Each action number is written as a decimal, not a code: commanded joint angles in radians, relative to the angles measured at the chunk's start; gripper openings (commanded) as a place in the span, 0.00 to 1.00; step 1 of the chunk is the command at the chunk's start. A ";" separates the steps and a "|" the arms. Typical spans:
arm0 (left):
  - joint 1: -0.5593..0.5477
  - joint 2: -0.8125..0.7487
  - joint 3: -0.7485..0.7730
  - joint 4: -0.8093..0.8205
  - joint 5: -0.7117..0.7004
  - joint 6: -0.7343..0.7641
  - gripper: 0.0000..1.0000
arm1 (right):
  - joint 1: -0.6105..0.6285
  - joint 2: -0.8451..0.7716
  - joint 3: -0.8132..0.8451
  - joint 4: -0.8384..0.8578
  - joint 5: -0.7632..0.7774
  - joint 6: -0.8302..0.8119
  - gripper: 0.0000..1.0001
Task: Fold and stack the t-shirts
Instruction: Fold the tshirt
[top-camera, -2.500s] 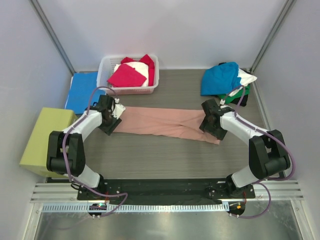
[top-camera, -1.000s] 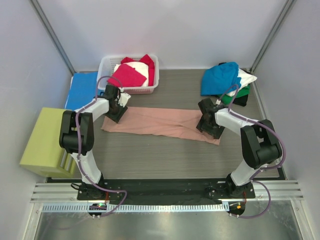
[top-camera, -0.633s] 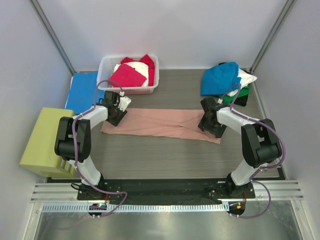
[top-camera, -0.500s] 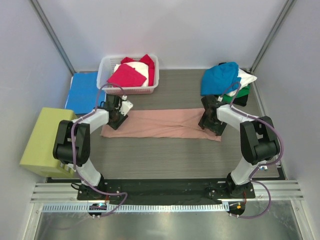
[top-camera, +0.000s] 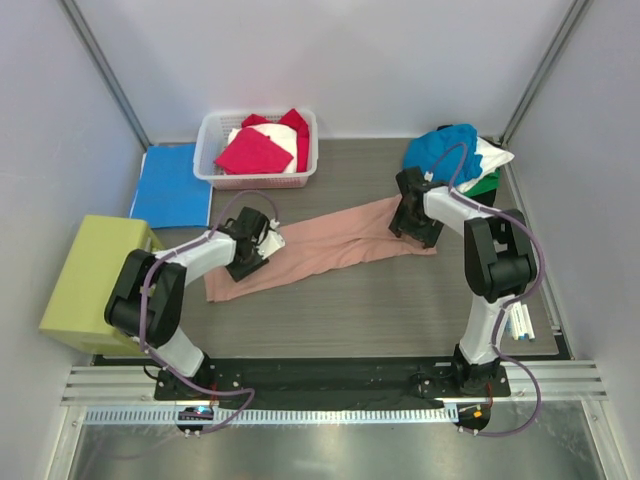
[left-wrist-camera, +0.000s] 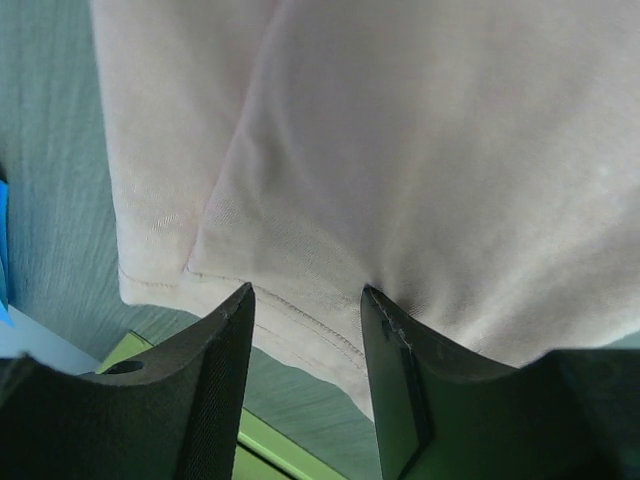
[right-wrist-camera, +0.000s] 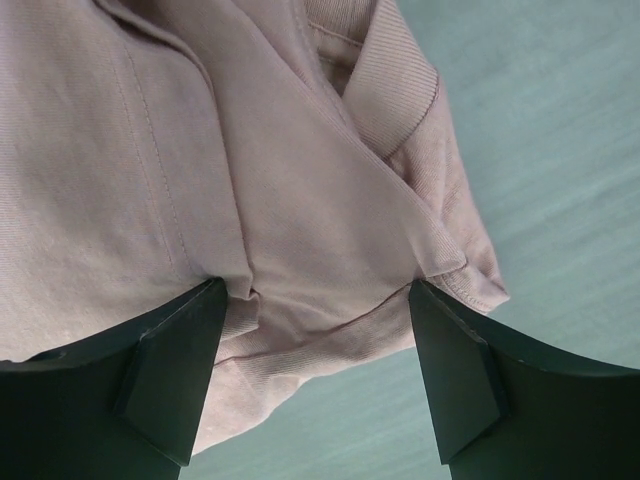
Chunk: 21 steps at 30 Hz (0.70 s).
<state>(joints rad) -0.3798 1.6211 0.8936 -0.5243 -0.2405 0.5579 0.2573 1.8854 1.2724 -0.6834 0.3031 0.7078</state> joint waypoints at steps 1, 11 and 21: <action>-0.074 0.023 -0.054 -0.163 0.079 -0.033 0.49 | -0.003 0.113 0.080 0.009 -0.013 -0.045 0.81; -0.174 0.046 -0.035 -0.244 0.118 -0.047 0.47 | -0.004 0.274 0.278 -0.019 -0.036 -0.083 0.81; -0.186 0.010 0.041 -0.321 0.208 -0.047 0.47 | -0.003 0.405 0.473 -0.082 -0.136 -0.174 0.82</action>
<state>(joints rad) -0.5541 1.6241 0.9119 -0.7597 -0.1627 0.5343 0.2546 2.1818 1.7008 -0.7349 0.2287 0.5907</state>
